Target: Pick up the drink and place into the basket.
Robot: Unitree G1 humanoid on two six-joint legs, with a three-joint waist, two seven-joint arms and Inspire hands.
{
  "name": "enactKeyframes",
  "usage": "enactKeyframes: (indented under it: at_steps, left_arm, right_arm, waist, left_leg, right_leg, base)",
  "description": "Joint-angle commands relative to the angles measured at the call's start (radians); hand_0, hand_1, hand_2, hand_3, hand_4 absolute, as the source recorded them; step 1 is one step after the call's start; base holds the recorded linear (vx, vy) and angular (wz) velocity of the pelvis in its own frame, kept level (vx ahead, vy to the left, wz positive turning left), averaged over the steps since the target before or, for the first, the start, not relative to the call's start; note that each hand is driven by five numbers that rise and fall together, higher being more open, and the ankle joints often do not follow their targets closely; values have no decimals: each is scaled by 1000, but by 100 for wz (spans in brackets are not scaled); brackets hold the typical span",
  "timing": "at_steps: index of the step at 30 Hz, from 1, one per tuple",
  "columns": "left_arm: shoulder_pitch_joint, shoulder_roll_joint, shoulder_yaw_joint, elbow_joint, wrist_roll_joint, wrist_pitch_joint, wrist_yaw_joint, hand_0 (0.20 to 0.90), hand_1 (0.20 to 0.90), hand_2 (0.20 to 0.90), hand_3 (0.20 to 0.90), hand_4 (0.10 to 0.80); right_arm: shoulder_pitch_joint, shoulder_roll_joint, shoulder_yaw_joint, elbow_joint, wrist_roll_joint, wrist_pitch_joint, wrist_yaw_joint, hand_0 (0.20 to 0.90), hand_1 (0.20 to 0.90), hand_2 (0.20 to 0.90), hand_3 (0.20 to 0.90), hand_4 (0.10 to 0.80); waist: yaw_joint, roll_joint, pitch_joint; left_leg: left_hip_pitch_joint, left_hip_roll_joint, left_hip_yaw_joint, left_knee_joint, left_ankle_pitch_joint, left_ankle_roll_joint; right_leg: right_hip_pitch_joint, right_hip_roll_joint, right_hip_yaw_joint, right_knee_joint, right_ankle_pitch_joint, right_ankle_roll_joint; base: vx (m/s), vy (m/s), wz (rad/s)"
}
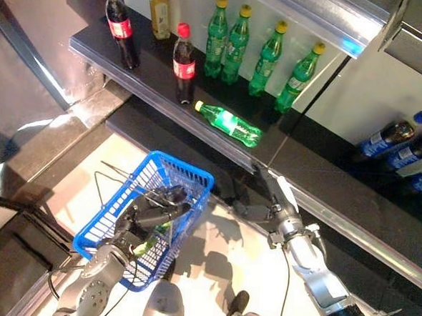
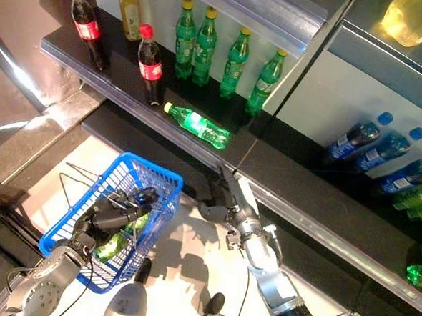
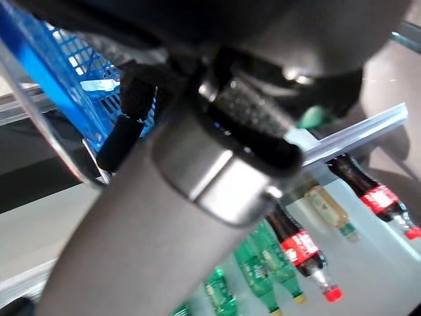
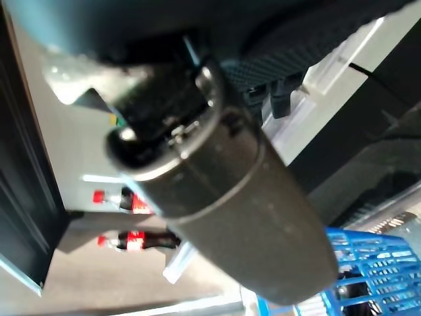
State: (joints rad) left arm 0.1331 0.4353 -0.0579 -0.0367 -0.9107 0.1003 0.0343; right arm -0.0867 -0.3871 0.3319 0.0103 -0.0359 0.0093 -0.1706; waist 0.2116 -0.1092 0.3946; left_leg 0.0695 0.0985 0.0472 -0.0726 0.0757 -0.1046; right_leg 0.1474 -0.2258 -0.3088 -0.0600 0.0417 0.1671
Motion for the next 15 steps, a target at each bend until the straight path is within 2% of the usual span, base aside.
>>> enactKeyframes:
  at_steps: [1, 10, 15]
  left_arm:
    - [-164, -48, 81, -212, 50, -399, -85, 300, 300, 300, 200, 100]
    - [-123, -51, 171, -61, 140, -458, 5, 300, 300, 300, 200, 100]
    - [-101, -53, 211, -15, 157, -461, 33, 300, 300, 300, 200, 100]
  right_arm:
    - [65, -47, 1, -30, 17, -136, -45, 900, 900, 900, 900, 800]
    - [147, -21, -112, 53, 39, -210, -92, 900, 900, 900, 900, 800]
    - [186, -15, -165, 79, 27, -244, -123, 900, 900, 900, 900, 800]
  waist:
    - [-42, 75, -321]
    - [-99, 84, -323]
    - [-124, 90, -324]
  left_leg:
    - [-7, 47, -42, -12, -30, -20]
    - [-4, 49, -19, -12, -35, -21]
    - [0, 48, -12, -14, -41, -19]
  right_leg:
    - [22, -54, 16, 56, -46, 48]
    - [13, -54, 60, 51, -45, 45]
    - [7, -52, 82, 51, -47, 41]
  base:
    - [-1, 0, -17]
    - [4, 3, -14]
    - [4, 11, -15]
